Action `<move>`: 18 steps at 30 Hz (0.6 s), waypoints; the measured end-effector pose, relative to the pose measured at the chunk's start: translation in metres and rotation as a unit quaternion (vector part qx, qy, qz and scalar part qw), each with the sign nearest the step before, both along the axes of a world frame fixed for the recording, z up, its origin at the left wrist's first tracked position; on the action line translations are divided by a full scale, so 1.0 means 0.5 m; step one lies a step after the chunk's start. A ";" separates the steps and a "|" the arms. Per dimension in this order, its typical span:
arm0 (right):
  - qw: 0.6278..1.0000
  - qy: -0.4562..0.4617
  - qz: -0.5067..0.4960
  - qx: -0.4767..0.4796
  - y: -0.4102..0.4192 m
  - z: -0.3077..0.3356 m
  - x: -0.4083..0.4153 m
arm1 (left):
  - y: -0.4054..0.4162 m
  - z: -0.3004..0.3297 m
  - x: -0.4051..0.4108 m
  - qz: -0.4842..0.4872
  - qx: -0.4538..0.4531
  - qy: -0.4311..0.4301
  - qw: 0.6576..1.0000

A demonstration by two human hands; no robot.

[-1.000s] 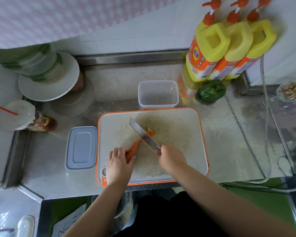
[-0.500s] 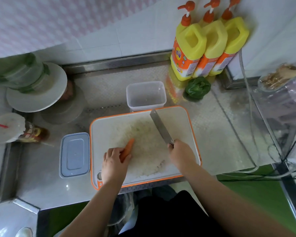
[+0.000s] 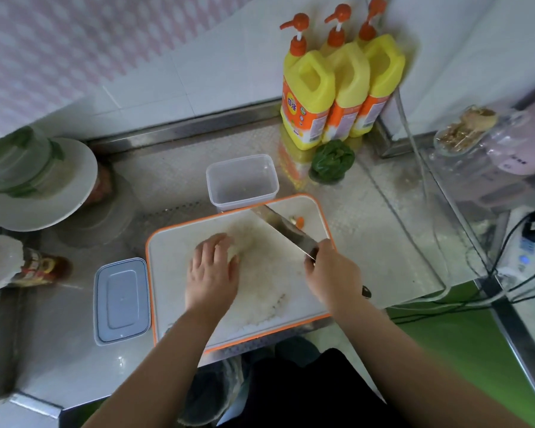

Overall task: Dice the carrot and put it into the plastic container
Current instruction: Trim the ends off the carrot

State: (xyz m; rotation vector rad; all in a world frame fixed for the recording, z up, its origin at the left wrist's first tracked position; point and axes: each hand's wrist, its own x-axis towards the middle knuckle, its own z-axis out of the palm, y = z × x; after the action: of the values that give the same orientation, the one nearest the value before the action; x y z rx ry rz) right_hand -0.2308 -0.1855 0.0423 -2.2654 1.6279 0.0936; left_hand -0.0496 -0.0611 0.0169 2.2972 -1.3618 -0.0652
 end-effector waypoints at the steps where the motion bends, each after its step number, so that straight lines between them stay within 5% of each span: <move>1: 1.000 -0.002 0.004 -0.007 0.000 0.001 -0.004 | -0.030 0.015 0.000 -0.048 -0.016 -0.017 0.999; 5: 0.999 -0.005 0.033 -0.039 0.004 -0.002 -0.019 | -0.144 0.046 -0.018 -0.207 0.019 -0.082 0.975; 10: 0.996 -0.005 0.058 -0.062 0.012 -0.008 -0.036 | -0.212 0.025 -0.041 -0.282 0.211 -0.080 0.933; 15: 0.999 -0.039 0.032 0.013 0.016 -0.007 -0.043 | -0.151 0.054 -0.013 -0.175 -0.082 0.011 0.981; 18: 0.994 -0.056 0.068 0.070 0.012 -0.008 -0.026 | -0.027 0.051 0.011 0.012 -0.112 0.081 0.990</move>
State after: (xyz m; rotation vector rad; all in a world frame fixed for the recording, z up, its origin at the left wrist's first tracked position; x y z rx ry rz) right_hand -0.2436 -0.1795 0.0381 -2.2286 1.3671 0.1087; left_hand -0.0440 -0.0747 0.0423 2.0728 -1.1951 -0.0857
